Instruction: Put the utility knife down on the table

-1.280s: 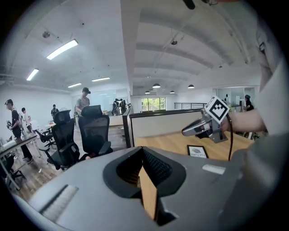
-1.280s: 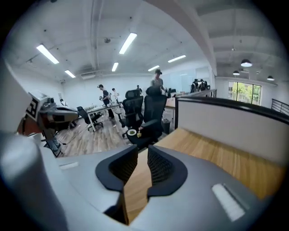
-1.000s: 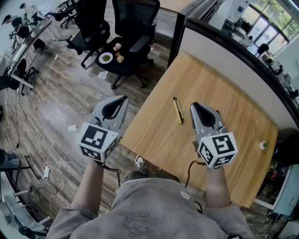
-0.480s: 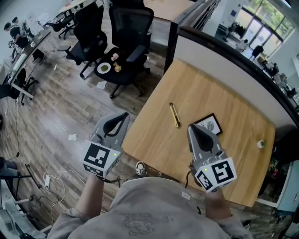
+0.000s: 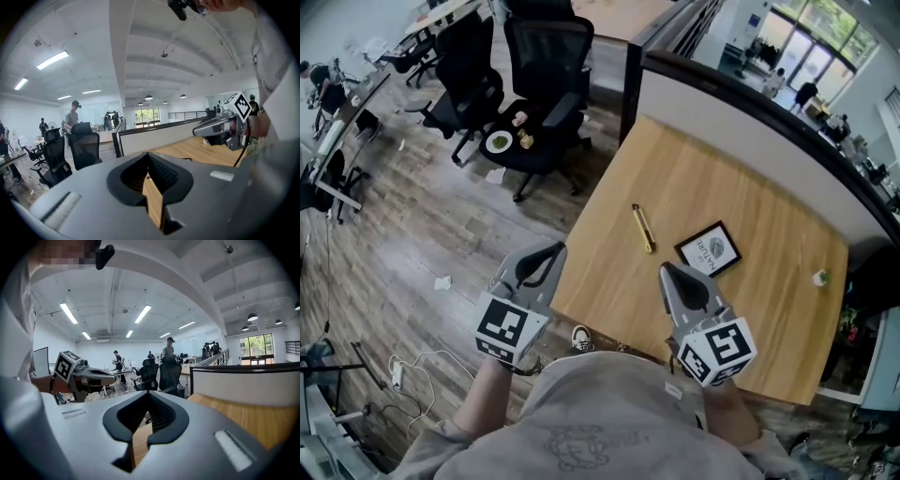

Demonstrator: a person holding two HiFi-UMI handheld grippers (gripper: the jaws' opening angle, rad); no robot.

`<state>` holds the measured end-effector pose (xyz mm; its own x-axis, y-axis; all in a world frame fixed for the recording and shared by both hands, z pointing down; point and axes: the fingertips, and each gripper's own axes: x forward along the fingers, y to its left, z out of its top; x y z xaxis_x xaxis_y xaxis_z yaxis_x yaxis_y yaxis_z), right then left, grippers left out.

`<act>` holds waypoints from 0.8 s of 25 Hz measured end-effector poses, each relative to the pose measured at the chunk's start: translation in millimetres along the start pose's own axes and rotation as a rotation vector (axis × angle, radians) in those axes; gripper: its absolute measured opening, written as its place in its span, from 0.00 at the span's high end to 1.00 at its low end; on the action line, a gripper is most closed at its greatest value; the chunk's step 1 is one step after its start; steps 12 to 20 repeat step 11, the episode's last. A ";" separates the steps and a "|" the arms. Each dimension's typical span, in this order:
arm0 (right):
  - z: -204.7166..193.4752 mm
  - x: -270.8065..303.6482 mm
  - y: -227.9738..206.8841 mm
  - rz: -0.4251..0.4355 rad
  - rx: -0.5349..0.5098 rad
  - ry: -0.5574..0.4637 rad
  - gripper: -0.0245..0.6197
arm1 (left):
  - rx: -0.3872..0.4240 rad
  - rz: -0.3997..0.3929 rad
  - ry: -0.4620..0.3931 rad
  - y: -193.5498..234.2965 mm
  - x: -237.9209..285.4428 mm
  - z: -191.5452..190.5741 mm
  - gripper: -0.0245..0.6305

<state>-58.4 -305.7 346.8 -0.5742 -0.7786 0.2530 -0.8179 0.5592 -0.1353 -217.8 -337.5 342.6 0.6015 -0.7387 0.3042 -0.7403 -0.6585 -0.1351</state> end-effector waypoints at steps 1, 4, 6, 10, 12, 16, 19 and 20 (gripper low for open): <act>0.6 0.2 -0.3 -0.001 -0.001 0.000 0.95 | 0.004 -0.005 0.000 -0.5 1.0 1.1 0.96; 2.6 0.8 -0.4 -0.006 -0.007 0.000 0.95 | 0.012 -0.016 0.010 -1.4 3.0 0.2 0.96; 4.9 1.1 -0.3 -0.005 -0.011 -0.005 0.95 | 0.015 -0.012 0.006 -1.3 2.9 1.2 0.96; 8.2 3.4 1.8 0.004 -0.017 -0.006 0.95 | 0.019 -0.005 -0.009 0.7 1.8 6.1 0.96; 8.7 4.0 2.5 0.007 -0.019 -0.005 0.95 | 0.020 -0.005 -0.011 0.9 1.7 7.0 0.96; 8.7 4.0 2.5 0.007 -0.019 -0.005 0.95 | 0.020 -0.005 -0.011 0.9 1.7 7.0 0.96; 8.7 4.0 2.5 0.007 -0.019 -0.005 0.95 | 0.020 -0.005 -0.011 0.9 1.7 7.0 0.96; 8.7 4.0 2.5 0.007 -0.019 -0.005 0.95 | 0.020 -0.005 -0.011 0.9 1.7 7.0 0.96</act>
